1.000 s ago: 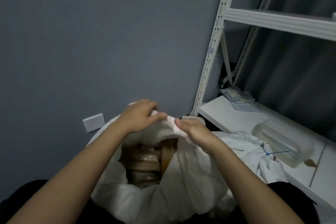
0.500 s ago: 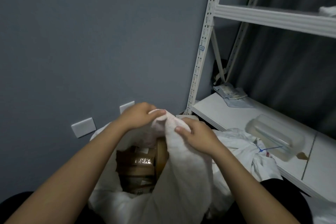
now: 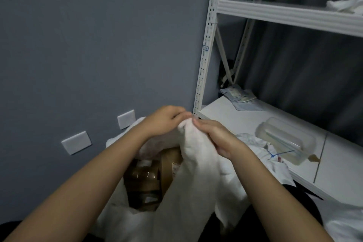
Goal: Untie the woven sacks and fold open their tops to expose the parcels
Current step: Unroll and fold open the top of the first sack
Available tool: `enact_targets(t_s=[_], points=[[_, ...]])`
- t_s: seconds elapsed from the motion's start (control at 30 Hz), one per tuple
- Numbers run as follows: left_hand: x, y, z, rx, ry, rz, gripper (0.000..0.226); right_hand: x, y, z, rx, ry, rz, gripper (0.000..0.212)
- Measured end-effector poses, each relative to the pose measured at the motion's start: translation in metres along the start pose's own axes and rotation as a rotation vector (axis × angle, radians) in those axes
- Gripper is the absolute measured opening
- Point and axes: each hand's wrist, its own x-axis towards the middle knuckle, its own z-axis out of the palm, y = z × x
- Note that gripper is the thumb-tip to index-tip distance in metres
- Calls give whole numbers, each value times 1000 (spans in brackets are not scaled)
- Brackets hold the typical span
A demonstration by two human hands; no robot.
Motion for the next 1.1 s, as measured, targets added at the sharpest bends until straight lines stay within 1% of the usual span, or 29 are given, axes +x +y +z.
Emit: enact_targets(t_s=[0.03,0.07,0.1,0.13,0.17,0.2,0.23,0.27,0.3,0.37,0.4,0.43,0.47,0.5,0.53,0.57,0.6,0.63,0.7,0.73,0.77,0.8,0.83,0.87,0.9,0.93,1.03,1.07,1.1], points=[[6,-2,-5,60,63,-40,42,1,2,-1,-166,62,-73,21],[11,-5,-11,122,107,-92,46,-2,0,2,-281,193,-125,17],[13,-5,-13,149,106,-105,47,-1,1,0,-283,249,-144,19],[12,-2,-13,135,68,-83,43,0,2,-1,-182,240,-126,22],[11,1,-10,88,6,-45,36,-1,-2,-2,-2,125,-64,28],[9,8,-6,25,-59,-1,30,0,-3,-6,202,25,10,41],[8,13,-1,-12,-97,27,28,-4,-5,-10,281,-25,54,52],[10,15,2,-15,-99,36,31,-7,-8,-12,243,-35,57,55],[15,14,0,38,-74,28,37,-9,-8,-13,136,-5,27,48],[25,12,-9,207,-7,-33,47,-11,-3,-12,-111,185,-95,30],[28,12,-12,249,9,-52,48,-11,-3,-11,-110,269,-132,25],[29,12,-12,241,-1,-46,44,-10,-3,-11,-43,291,-135,26],[28,15,-11,164,-32,-22,36,-10,-5,-11,89,229,-115,31],[27,20,-9,54,-66,17,27,-11,-8,-12,253,132,-72,39],[28,25,-6,-32,-87,61,23,-14,-12,-12,366,61,-33,46],[29,27,-4,-58,-83,92,26,-17,-15,-14,388,35,-10,50],[32,28,-3,-28,-51,102,32,-18,-13,-16,304,77,-16,50],[36,28,-5,42,-13,79,38,-19,-11,-18,158,158,-45,45],[43,29,-9,217,21,8,46,-21,-6,-15,-125,403,-165,26],[44,30,-10,274,20,-11,49,-20,-3,-15,-148,467,-189,17],[44,31,-9,272,8,-2,50,-18,-2,-15,-98,475,-179,17],[44,32,-7,214,-18,30,49,-17,-4,-15,70,430,-136,20],[43,35,-4,143,-49,67,45,-16,-4,-16,283,345,-71,26],[41,37,-2,99,-86,102,39,-15,-3,-16,434,287,-18,33],[41,38,1,102,-111,129,35,-16,-3,-16,482,276,-5,38],[42,37,3,133,-104,149,35,-17,-2,-15,405,305,-27,39],[48,38,2,334,18,144,40,-28,7,-4,-94,504,-162,31],[50,40,2,410,45,144,38,-30,10,-2,-133,539,-197,28],[50,41,4,479,74,139,35,-31,14,-1,-113,560,-212,23]])
